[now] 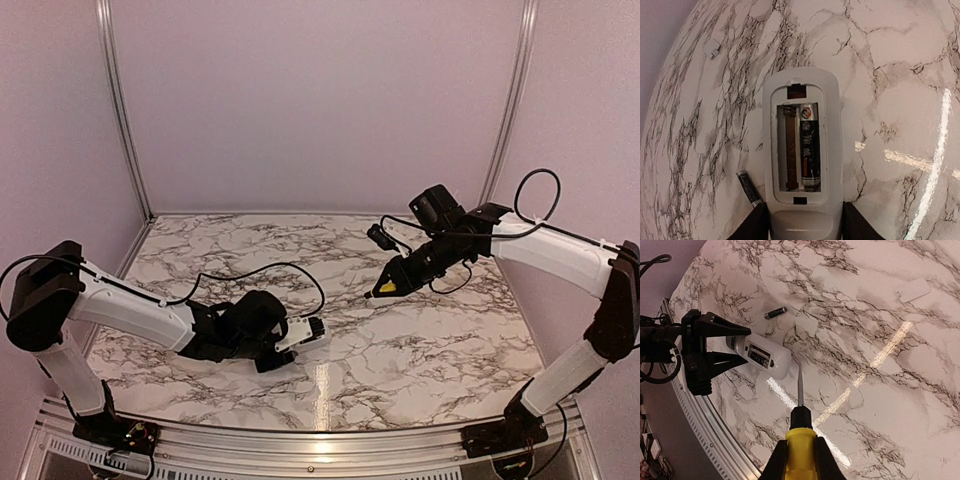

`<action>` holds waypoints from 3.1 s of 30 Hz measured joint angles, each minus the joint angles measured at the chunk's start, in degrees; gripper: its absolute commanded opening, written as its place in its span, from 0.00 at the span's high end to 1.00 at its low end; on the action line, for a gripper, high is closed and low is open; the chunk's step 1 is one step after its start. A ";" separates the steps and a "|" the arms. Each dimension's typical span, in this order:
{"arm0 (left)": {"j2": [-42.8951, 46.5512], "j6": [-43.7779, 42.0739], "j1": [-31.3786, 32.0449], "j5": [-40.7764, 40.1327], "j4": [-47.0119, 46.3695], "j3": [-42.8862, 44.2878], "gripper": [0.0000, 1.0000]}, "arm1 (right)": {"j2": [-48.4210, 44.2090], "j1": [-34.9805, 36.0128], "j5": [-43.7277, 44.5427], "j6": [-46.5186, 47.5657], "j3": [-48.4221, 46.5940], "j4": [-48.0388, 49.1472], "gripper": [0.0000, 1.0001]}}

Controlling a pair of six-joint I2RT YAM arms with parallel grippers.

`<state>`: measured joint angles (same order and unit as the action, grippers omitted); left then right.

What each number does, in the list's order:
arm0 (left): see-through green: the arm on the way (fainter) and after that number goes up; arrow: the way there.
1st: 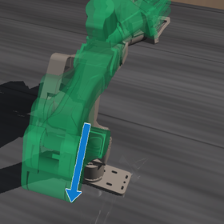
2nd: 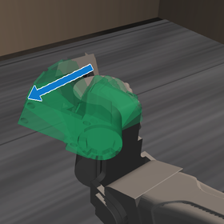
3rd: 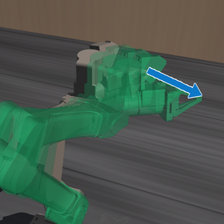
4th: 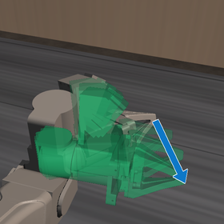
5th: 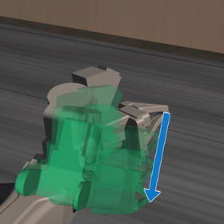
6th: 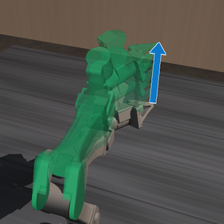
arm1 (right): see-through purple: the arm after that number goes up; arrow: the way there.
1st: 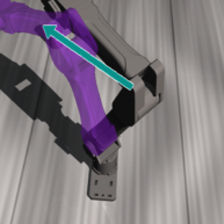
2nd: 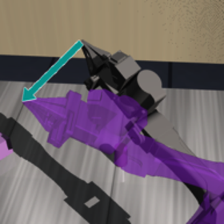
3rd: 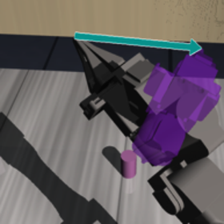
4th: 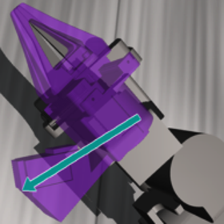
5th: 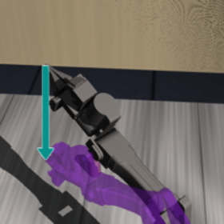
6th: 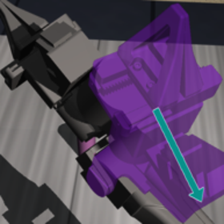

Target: Unload the batteries from the remote control

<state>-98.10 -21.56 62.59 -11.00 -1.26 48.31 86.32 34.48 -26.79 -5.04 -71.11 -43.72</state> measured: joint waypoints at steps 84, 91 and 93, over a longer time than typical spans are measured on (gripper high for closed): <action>5.62 -25.81 -1.38 12.50 7.61 7.13 1.00 | 1.64 8.26 -7.67 12.41 -5.25 -8.92 1.00; 6.40 -26.05 -1.38 12.52 7.61 7.13 1.00 | 3.15 8.79 -7.17 12.44 -5.22 -9.18 1.00; 6.60 -26.14 -1.38 12.50 7.63 7.13 1.00 | 3.17 8.79 -7.15 12.44 -5.22 -9.20 1.00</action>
<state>-91.50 -47.70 61.21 1.50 6.37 55.44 89.49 43.27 -33.93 7.40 -76.34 -52.93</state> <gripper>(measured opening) 0.484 0.137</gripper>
